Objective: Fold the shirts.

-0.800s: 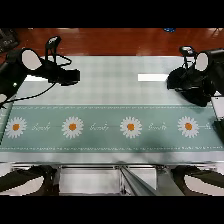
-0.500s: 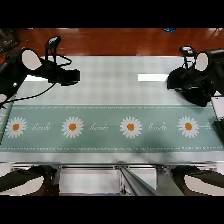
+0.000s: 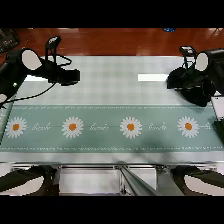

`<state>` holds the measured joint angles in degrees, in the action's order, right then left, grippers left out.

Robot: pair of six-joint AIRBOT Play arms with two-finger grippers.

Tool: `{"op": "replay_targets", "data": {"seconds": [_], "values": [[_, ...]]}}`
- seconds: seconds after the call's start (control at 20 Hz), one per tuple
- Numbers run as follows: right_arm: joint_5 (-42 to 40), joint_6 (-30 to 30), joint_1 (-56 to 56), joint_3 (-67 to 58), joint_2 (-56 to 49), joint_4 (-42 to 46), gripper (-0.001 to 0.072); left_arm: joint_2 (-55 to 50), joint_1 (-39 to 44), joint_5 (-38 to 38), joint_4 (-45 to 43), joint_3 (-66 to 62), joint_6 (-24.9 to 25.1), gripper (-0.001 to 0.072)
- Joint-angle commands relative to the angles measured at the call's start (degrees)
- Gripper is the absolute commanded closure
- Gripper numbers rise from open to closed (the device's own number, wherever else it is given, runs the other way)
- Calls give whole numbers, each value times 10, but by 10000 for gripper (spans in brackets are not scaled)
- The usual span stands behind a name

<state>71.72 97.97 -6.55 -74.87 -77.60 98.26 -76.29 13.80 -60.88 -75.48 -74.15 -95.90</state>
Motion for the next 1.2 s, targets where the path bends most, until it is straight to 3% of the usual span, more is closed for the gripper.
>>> {"op": "replay_targets", "data": {"seconds": [0.0,0.25,0.3,0.35,0.4,0.5,0.6,0.8,1.15], "values": [[-89,-8,-1,0,0,22,688,0,0,20,0,0,0,682],[-261,-9,-1,0,0,28,685,0,0,155,-4,0,0,669],[-297,-13,0,0,0,41,605,-1,0,198,-12,0,0,573],[-337,-12,0,0,-2,84,408,-2,0,245,-21,0,0,325],[-380,3,0,0,-6,143,333,-2,-3,291,-31,0,2,198],[-444,77,28,-4,-22,245,332,-1,-25,341,-36,-2,1,199],[-389,128,88,-47,-67,228,333,-1,-54,331,-36,-3,0,199],[-252,16,195,-126,-177,115,332,-5,-104,229,-36,-2,2,199],[-184,19,299,-140,-269,53,333,-12,-128,122,-36,-2,17,199]]}}
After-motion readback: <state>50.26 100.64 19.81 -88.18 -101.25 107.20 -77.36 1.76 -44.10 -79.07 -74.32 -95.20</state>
